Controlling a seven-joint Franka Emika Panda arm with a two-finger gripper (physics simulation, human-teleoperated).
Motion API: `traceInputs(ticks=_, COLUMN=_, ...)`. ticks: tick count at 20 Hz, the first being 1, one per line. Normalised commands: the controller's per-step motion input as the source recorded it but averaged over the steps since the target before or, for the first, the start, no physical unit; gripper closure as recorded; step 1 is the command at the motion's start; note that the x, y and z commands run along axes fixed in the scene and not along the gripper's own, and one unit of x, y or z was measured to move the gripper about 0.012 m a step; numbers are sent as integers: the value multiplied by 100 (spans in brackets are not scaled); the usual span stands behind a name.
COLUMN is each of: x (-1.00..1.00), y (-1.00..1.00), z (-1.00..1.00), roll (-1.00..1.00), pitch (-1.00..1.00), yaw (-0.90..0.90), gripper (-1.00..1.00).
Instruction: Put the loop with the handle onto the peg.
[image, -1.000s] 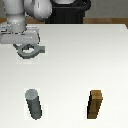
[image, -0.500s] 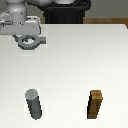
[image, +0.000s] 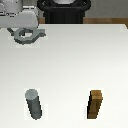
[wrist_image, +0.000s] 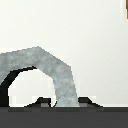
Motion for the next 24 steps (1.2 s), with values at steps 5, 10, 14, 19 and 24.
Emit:
traceInputs(ticks=5, x=100, y=0, z=0, roll=0, pitch=0, yaw=0, gripper=100)
traceInputs(ticks=10, x=100, y=0, z=0, roll=0, pitch=0, yaw=0, gripper=100)
traceInputs(ticks=14, x=25, y=0, z=75, roll=0, pitch=0, yaw=0, gripper=100)
traceInputs(ticks=19, x=0, y=40, z=0, roll=0, pitch=0, yaw=0, gripper=100)
traceInputs(ticks=24, x=60, y=20, z=0, roll=0, pitch=0, yaw=0, gripper=100)
